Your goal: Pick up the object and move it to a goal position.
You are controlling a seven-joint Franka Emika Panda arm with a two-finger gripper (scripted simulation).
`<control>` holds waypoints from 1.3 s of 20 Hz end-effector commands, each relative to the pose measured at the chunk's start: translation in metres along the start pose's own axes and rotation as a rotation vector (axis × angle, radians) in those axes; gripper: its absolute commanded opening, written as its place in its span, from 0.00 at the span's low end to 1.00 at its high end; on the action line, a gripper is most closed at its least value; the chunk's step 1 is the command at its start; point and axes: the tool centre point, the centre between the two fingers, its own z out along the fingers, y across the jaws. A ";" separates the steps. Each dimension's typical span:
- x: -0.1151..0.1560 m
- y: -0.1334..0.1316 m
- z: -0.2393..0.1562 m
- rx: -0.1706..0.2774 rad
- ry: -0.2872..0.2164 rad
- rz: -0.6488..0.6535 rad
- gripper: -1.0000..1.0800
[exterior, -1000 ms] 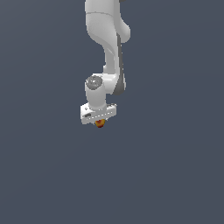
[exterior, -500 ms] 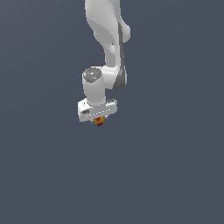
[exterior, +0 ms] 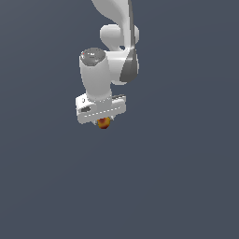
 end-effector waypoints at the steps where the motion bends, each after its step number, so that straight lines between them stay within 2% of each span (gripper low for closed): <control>1: 0.007 0.003 -0.025 0.000 0.000 0.001 0.00; 14: 0.047 0.016 -0.146 0.000 -0.001 0.002 0.00; 26: 0.074 0.027 -0.225 0.000 -0.001 0.003 0.00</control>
